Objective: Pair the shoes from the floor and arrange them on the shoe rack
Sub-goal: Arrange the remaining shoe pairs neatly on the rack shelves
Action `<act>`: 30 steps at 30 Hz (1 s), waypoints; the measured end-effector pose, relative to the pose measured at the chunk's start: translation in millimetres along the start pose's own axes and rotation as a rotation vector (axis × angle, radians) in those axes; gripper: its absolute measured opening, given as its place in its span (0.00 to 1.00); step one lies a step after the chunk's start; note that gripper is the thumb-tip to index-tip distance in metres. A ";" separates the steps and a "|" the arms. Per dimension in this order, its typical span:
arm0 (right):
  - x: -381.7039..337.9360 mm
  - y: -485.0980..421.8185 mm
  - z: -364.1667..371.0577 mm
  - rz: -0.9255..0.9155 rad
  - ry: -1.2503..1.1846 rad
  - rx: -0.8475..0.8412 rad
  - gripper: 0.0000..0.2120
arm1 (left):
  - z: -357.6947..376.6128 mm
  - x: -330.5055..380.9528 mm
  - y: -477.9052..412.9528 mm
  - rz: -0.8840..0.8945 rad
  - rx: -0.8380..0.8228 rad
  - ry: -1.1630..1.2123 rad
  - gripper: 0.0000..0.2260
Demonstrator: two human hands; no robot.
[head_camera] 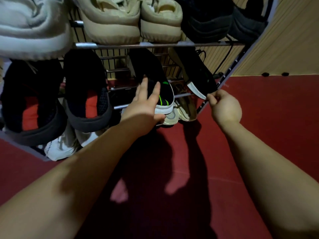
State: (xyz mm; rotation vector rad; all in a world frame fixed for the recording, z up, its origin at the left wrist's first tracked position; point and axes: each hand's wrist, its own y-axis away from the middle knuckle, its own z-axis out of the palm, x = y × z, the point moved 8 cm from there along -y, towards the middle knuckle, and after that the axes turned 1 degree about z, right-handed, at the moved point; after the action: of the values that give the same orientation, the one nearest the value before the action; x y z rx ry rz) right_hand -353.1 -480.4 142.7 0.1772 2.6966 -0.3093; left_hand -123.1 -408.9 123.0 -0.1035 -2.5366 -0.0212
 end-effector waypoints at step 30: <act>93.8 96.6 -45.0 0.460 -1.377 -0.339 0.43 | 44.4 63.8 60.1 0.326 0.351 -0.229 0.43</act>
State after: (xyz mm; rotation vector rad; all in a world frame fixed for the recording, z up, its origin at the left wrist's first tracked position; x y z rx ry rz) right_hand -439.1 -368.9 125.1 0.3172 1.2576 0.1536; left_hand -195.8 -342.9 122.1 -0.3960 -2.6734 0.5914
